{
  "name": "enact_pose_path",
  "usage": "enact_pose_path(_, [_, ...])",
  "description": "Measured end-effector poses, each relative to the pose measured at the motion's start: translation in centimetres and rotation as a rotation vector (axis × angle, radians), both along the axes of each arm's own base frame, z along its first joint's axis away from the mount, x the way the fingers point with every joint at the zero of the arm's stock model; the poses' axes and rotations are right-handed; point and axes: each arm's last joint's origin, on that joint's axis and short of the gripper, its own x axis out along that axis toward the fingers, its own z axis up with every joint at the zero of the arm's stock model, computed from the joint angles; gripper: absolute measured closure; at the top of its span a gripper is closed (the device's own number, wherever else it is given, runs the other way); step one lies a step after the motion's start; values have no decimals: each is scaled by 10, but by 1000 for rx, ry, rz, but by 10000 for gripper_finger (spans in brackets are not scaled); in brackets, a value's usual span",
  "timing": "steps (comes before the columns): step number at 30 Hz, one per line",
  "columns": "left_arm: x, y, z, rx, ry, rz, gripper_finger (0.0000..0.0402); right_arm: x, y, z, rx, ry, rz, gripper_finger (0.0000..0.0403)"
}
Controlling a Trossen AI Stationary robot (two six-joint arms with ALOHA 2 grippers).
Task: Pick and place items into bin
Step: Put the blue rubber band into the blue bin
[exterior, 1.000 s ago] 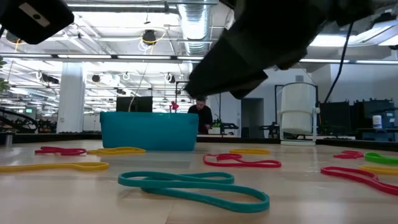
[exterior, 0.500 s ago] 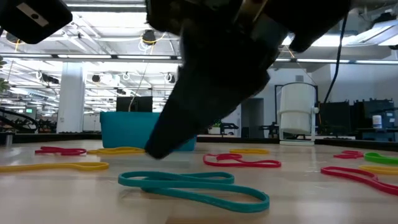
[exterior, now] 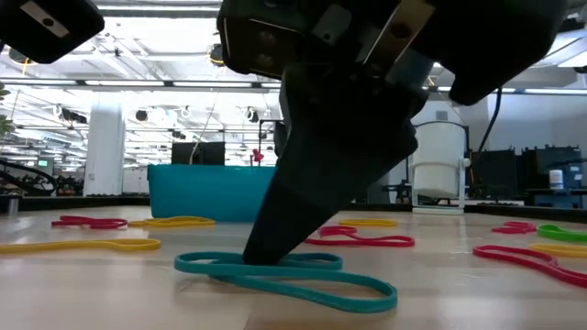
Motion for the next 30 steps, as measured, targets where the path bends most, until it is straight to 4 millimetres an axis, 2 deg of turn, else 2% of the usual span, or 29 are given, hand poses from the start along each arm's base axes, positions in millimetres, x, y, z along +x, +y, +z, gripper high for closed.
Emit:
enact_pose_path(6, [0,0,0,1,0,0,297,2,-2,-1,-52,-35,-6,395])
enact_pose_path(12, [0,0,0,1,-1,0,297,-1,-7,19,-63,-65,-40,400])
enact_pose_path(16, [0,0,0,1,-1,0,297,-3,-15,66,-122,-194,-80,400])
enact_pose_path(18, [0,0,0,1,-1,0,297,-9,-26,87,-198,-221,-107,401])
enact_pose_path(24, [0,0,0,3,-3,3,297,-16,-74,157,-358,-399,-237,402])
enact_pose_path(26, [0,0,0,7,-7,8,297,-17,-92,172,-374,-436,-263,402])
enact_pose_path(30, [0,1,0,15,-15,17,297,-16,-129,190,-380,-472,-338,402])
